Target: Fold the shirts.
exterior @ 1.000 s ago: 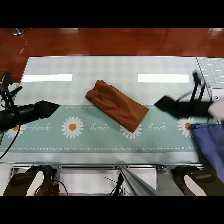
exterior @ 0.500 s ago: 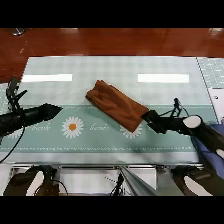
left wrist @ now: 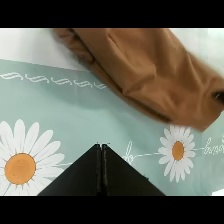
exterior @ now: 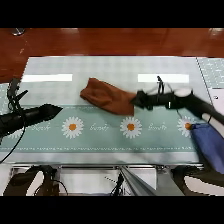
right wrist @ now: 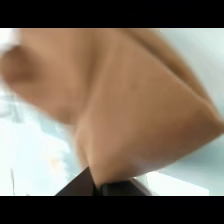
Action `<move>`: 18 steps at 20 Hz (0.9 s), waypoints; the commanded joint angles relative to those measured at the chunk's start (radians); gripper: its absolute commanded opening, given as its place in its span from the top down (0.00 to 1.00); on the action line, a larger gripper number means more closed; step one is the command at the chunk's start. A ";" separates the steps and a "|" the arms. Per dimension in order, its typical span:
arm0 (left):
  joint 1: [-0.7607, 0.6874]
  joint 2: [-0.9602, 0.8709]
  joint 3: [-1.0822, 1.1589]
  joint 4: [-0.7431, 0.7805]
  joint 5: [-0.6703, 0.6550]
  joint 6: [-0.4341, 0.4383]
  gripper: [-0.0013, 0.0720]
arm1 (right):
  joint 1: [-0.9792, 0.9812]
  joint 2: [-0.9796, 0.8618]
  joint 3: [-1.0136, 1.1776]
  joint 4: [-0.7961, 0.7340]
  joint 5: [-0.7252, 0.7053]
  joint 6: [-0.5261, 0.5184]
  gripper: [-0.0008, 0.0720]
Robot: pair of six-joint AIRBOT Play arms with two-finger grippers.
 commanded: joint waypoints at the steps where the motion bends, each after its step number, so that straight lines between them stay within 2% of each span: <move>1: 0.000 0.000 0.000 -0.003 0.000 0.000 0.95 | -0.001 -0.024 0.381 -0.193 0.136 0.080 0.96; 4: 0.000 0.000 0.000 -0.003 -0.001 0.000 0.95 | -0.033 -0.024 0.699 -0.493 0.240 0.259 0.96; 6: 0.000 0.000 0.000 -0.003 -0.005 0.000 0.95 | -0.093 -0.024 0.855 -0.595 0.341 0.308 0.96; 11: 0.000 0.000 0.000 -0.021 -0.008 0.000 0.95 | -0.356 -0.022 1.075 -0.629 0.613 0.335 0.96; 18: 0.000 0.000 -0.001 -0.021 -0.008 0.000 0.95 | -0.764 0.057 1.095 -0.639 0.870 0.371 0.96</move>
